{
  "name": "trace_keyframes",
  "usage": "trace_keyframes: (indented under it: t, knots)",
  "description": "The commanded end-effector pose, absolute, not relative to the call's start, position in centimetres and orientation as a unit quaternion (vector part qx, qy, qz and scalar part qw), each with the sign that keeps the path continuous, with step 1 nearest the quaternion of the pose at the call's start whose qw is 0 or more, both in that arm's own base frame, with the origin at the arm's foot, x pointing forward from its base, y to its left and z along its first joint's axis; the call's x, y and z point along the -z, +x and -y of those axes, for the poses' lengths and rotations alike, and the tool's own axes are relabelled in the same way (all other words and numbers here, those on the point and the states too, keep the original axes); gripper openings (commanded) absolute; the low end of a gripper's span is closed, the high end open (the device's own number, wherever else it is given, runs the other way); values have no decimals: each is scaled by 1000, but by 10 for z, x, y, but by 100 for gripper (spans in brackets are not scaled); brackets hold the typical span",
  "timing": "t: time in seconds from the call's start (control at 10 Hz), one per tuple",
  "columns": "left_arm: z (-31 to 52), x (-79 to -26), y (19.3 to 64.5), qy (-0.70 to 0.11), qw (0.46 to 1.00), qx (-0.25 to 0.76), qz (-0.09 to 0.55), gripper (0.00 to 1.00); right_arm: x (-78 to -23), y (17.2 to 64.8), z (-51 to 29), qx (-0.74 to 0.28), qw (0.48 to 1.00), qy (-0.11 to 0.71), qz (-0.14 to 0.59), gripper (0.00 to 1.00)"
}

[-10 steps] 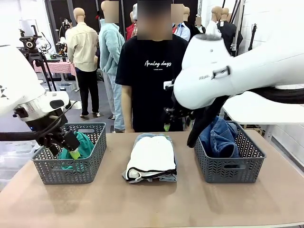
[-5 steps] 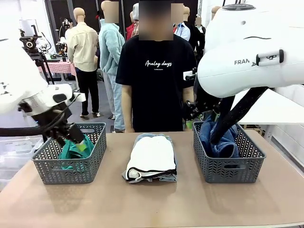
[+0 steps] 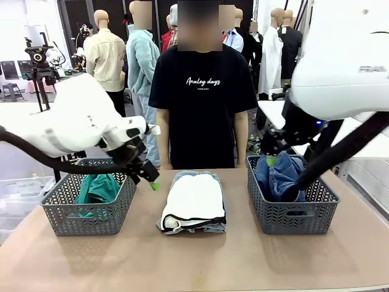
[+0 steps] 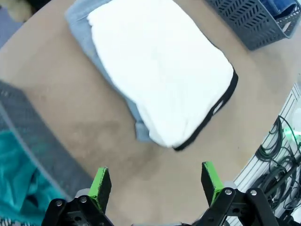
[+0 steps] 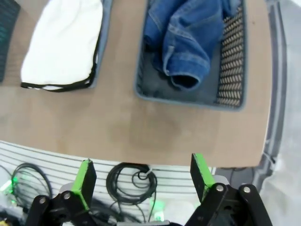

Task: Sort the tops and bottoms.
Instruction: Lift clothes from the center of the table with your left hand.

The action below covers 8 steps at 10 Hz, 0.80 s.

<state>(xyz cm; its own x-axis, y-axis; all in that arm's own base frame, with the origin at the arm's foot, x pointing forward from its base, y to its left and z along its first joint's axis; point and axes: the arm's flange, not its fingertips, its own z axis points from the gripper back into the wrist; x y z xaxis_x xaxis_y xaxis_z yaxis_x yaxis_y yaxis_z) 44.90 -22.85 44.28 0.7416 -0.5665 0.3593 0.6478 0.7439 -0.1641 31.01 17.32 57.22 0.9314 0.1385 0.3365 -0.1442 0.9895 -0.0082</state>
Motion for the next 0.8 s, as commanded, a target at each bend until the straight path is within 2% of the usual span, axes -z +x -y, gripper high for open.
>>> trace_keyframes:
  t: [0.0,0.2,0.3,0.4,0.6,0.7]
  knots:
    - [237,-434,481,-162,910,351,151,100,-563,293,-161,-42,986,4,164,100]
    - [251,-428,499,-163,911,354,137,100,-560,301,-163,-41,986,9,162,100]
    - [235,-434,489,-127,926,337,116,100,-570,293,-158,-53,984,2,169,100]
    - [252,-424,491,-157,914,346,142,100,-570,293,-158,-53,984,2,169,100]
    - [246,-424,496,-149,917,344,135,100,-570,293,-158,-53,984,2,169,100]
    - [246,-436,485,-132,920,326,172,100,-570,293,-158,-53,984,2,169,100]
